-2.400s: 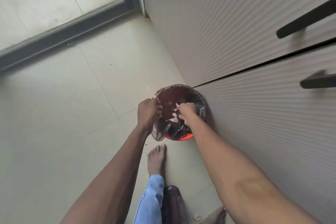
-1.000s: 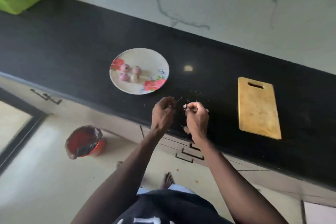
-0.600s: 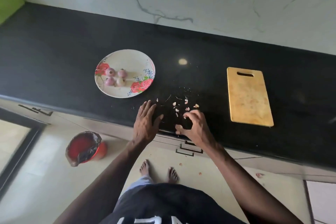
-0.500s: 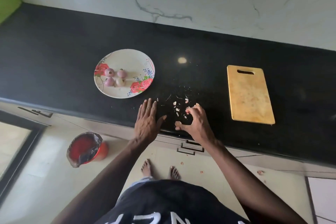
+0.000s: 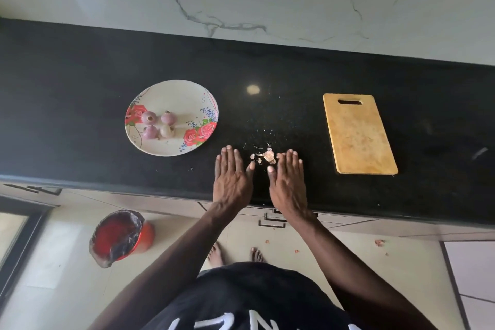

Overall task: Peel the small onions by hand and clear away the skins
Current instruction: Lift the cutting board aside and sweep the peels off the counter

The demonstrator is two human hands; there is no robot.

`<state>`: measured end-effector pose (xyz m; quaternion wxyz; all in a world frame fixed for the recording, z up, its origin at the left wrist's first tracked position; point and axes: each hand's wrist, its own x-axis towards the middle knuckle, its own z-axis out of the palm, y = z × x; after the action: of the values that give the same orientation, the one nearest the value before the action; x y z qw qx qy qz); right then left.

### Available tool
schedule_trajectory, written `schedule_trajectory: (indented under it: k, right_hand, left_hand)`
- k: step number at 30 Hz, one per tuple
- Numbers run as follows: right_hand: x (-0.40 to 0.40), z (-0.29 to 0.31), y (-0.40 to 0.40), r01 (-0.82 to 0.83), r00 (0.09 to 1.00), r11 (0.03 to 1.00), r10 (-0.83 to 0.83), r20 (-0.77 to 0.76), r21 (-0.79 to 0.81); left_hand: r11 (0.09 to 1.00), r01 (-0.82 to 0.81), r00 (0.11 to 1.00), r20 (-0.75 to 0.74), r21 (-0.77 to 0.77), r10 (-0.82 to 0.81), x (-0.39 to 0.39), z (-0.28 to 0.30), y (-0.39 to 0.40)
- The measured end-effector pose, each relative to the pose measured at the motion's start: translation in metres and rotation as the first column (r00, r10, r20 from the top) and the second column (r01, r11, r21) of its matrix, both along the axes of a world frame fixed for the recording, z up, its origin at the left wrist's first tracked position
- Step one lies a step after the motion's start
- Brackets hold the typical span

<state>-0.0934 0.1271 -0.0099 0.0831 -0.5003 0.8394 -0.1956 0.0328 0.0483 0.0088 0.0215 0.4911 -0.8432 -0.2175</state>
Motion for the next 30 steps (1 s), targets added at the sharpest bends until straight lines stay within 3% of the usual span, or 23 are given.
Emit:
schedule_trajectory:
  k: [3, 5, 7, 10, 14, 17, 20, 25, 30]
  right_hand:
    - [0.002, -0.006, -0.004, -0.225, 0.974, 0.973, 0.225, -0.001, -0.047]
    - [-0.007, -0.002, -0.005, -0.234, 0.966, 0.966, 0.244, 0.089, -0.109]
    - [-0.025, 0.002, -0.012, -0.107, 0.981, 0.986, 0.125, 0.145, -0.126]
    - [-0.045, 0.004, -0.028, -0.087, 0.991, 0.995, 0.092, 0.094, -0.055]
    - [-0.028, 0.008, -0.030, -0.423, 0.902, 0.904, 0.427, 0.068, -0.065]
    - [-0.037, 0.017, -0.050, -0.323, 0.929, 0.939, 0.339, 0.150, -0.117]
    - [-0.057, 0.022, -0.080, -0.228, 0.958, 0.973, 0.231, 0.169, -0.035]
    - [-0.061, 0.017, -0.087, -0.379, 0.925, 0.925, 0.377, 0.048, 0.020]
    - [-0.048, 0.015, -0.043, -0.434, 0.894, 0.900, 0.437, 0.100, -0.051]
  left_hand:
    - [0.958, 0.269, 0.931, -0.279, 0.095, -0.234, -0.012, 0.006, 0.000]
    - [0.941, 0.284, 0.860, -0.483, 0.183, -0.166, -0.010, 0.013, -0.005]
    - [0.971, 0.132, 0.822, -0.569, 0.200, 0.006, -0.006, 0.015, -0.020]
    - [0.988, 0.048, 0.877, -0.480, 0.150, 0.030, -0.005, 0.012, -0.043]
    - [0.974, 0.217, 0.849, -0.506, 0.070, -0.153, -0.011, 0.008, -0.057]
    - [0.984, 0.155, 0.875, -0.475, 0.082, -0.099, -0.019, 0.009, -0.080]
    - [0.968, 0.232, 0.918, -0.351, 0.097, -0.185, -0.034, 0.003, -0.103]
    - [0.934, 0.350, 0.917, -0.228, 0.070, -0.326, -0.049, 0.004, -0.099]
    - [0.913, 0.407, 0.868, -0.302, -0.025, -0.395, -0.009, -0.007, -0.061]
